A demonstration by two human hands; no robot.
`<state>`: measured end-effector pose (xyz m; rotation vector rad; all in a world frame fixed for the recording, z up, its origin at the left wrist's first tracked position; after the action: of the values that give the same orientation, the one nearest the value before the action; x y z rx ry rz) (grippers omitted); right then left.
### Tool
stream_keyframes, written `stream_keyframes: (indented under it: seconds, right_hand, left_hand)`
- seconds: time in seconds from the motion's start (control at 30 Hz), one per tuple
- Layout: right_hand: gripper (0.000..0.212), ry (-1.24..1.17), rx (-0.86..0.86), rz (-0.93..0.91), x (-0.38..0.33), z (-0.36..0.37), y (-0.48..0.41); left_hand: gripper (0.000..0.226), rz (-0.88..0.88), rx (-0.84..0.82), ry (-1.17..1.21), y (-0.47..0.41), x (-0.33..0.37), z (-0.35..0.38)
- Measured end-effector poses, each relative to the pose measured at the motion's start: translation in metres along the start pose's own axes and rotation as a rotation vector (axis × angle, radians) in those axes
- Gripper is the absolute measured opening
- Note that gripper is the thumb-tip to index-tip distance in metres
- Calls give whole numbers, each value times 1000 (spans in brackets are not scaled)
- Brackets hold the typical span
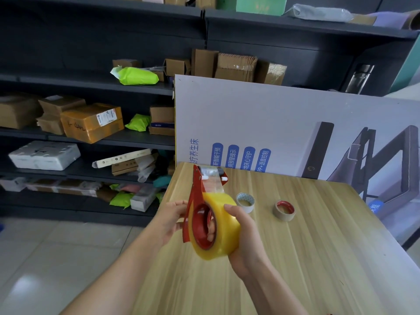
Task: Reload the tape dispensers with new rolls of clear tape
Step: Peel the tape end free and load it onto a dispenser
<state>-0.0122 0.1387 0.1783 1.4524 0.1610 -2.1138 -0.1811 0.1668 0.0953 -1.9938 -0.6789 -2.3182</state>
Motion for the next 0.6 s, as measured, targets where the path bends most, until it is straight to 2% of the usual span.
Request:
stream_keyframes:
  seconds: [0.03, 0.17, 0.33, 0.43, 0.6]
  right_hand:
    - [42, -16, 14, 17, 1, -2, 2]
    - [47, -45, 55, 70, 8, -10, 7]
    - [44, -98, 54, 114, 18, -19, 14]
    - [32, -115, 60, 158, 27, -23, 17]
    - [31, -160, 104, 231, 48, -31, 21]
  left_hand:
    - [15, -2, -24, 22, 5, -5, 4]
    - [35, -45, -90, 152, 24, -28, 19]
    - [31, -10, -12, 286, 47, -53, 29]
    - [29, -45, 31, 338, 65, -71, 31]
    - [31, -78, 18, 276, 91, -96, 33]
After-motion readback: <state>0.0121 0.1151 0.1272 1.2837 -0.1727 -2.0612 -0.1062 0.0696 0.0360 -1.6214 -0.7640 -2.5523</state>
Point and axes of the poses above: each hand's wrist, its own y-axis away from the middle knuckle, its own z-axis out of the palm, x = y × z, the point moved 7 cm from there along -y, towards the middle knuckle, and after that the axes turned 1 degree about -x, right-handed, at the moved point
